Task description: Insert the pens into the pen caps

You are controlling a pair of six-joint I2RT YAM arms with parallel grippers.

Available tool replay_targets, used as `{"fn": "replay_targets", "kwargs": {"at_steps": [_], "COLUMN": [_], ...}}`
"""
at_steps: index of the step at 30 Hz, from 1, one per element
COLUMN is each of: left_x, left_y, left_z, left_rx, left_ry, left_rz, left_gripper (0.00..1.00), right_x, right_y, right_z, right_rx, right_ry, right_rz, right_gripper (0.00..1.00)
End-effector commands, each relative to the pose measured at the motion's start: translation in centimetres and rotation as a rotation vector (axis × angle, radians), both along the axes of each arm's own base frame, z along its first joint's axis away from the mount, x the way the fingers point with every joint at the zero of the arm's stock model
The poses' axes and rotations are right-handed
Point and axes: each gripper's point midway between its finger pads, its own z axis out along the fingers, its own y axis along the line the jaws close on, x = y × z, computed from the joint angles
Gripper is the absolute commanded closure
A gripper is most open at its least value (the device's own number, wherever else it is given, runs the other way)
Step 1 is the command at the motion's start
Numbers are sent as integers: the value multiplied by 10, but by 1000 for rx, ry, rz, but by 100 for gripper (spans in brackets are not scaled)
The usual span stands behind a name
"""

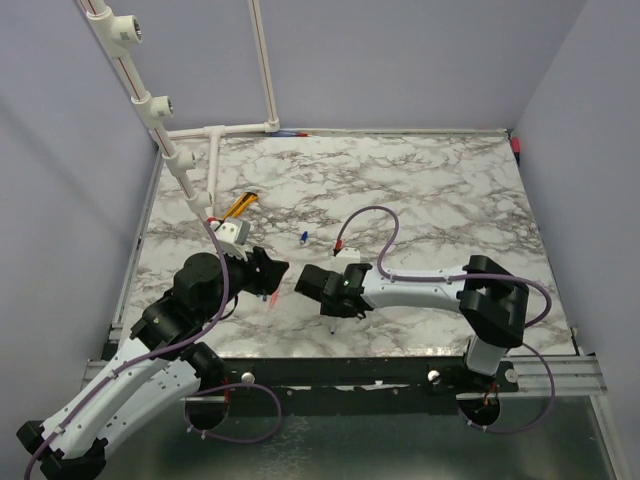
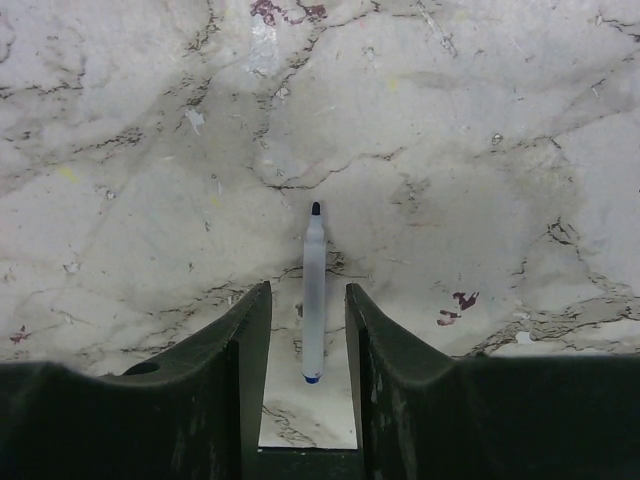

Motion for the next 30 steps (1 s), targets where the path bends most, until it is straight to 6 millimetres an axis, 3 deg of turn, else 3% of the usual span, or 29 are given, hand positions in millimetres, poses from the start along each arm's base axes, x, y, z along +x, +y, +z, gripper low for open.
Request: {"fn": "replay_targets", "kwargs": {"at_steps": [1, 24, 30], "left_x": [-2, 0, 1], "left_y": [-4, -4, -4], "left_z": [0, -3, -5], "left_rx": [-4, 3, 9], "left_ry": [-8, 3, 7], "left_rz": [-25, -18, -15], "left_gripper": [37, 37, 37], "right_x": [10, 17, 15], "right_y": [-7, -6, -8], "right_z": [-6, -24, -27], "right_rx": [-14, -49, -52], "right_ry": [-30, -15, -9], "right_rz": [-82, -71, -65], "right_gripper": [62, 70, 85]}}
